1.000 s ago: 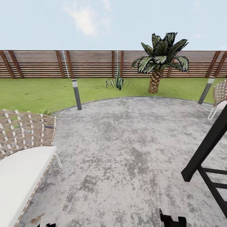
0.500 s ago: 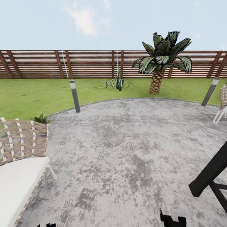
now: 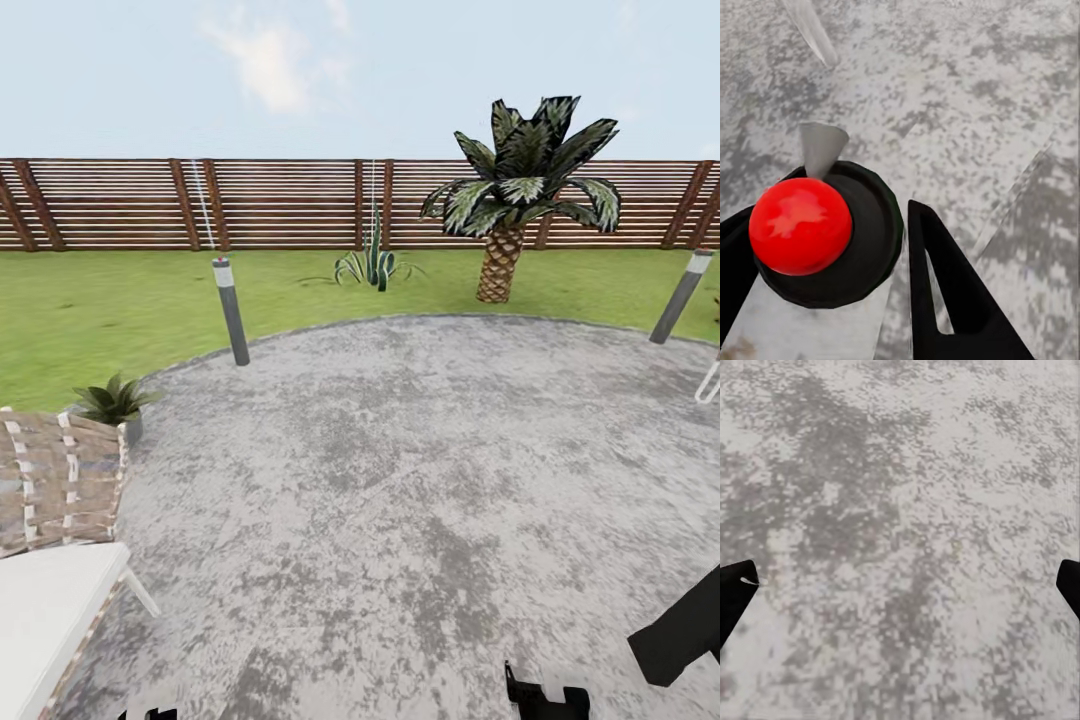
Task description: Pick up the pesticide atomizer in the garden and spray insectifuge to fully cover both potted plants in the garden.
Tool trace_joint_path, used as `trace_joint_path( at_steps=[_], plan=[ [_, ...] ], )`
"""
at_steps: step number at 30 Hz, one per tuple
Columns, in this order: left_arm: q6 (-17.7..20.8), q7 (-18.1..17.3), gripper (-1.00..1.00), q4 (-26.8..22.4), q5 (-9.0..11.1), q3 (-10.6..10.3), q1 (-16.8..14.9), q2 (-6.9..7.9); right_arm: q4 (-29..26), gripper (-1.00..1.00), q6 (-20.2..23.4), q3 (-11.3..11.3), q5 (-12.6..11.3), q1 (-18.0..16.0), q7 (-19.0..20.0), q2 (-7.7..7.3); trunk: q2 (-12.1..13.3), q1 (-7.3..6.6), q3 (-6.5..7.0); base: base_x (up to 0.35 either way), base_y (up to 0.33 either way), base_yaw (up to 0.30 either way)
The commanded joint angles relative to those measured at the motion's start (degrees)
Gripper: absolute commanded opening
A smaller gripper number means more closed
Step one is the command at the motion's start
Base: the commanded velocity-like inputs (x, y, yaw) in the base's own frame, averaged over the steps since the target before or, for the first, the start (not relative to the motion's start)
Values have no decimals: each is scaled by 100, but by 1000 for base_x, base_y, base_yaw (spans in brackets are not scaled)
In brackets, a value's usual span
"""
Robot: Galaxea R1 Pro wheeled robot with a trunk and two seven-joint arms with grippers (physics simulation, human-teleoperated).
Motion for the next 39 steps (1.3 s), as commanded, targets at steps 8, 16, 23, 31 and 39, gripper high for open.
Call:
trace_joint_path(
  at_steps=[8, 16, 23, 31, 39],
  plan=[
    [-22, 38, -100, 9, -61, 16, -5, 0, 5, 100, -17, -31, 60, -4, -36, 1, -2, 2, -5, 339, 0, 0],
    [-20, 38, -100, 9, -61, 16, -5, 0, 5, 100, -17, -32, 60, -4, -41, 1, -2, 2, -5, 339, 0, 0],
    [-20, 38, -100, 9, -61, 16, -5, 0, 5, 100, -17, -32, 55, -4, -38, 6, -2, 2, -5, 339, 0, 40],
    [-19, 38, -100, 9, -61, 16, -5, 0, 8, 100, -17, -31, 51, -4, -38, 14, -2, 2, -5, 339, -28, 217],
    [-22, 38, -100, 9, -61, 16, -5, 0, 5, 100, -17, -32, 51, -4, -37, 10, -2, 2, -5, 316, -114, 69]
  ],
)
